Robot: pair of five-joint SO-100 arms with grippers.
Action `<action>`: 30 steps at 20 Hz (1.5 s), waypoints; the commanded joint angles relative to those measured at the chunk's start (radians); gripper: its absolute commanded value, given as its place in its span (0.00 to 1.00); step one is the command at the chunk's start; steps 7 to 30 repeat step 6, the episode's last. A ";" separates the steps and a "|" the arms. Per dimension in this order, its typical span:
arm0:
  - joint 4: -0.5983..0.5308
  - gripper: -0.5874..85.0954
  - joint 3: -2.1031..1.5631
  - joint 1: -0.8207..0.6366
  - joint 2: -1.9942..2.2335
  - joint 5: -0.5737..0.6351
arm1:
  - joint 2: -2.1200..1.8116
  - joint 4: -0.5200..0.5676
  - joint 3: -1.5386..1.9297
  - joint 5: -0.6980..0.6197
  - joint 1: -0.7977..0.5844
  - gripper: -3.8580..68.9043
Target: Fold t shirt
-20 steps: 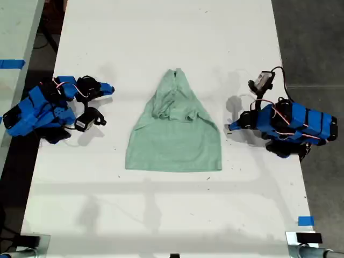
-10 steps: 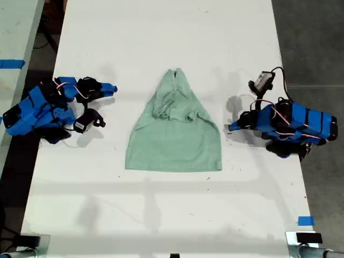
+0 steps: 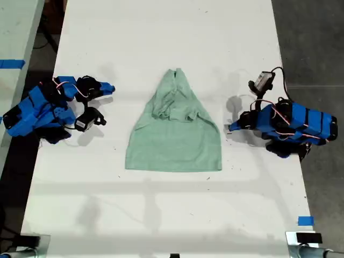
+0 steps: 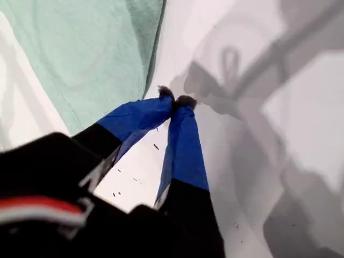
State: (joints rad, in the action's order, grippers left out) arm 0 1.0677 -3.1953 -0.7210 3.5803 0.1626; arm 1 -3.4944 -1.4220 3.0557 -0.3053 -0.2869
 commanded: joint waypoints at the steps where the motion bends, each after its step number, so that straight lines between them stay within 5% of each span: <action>1: 0.003 0.03 -0.011 -0.011 0.006 -0.008 | -0.002 0.009 0.014 0.008 -0.006 0.08; 30: 0.003 0.03 -0.012 -0.014 0.006 -0.008 | -0.002 0.009 0.014 0.011 -0.005 0.08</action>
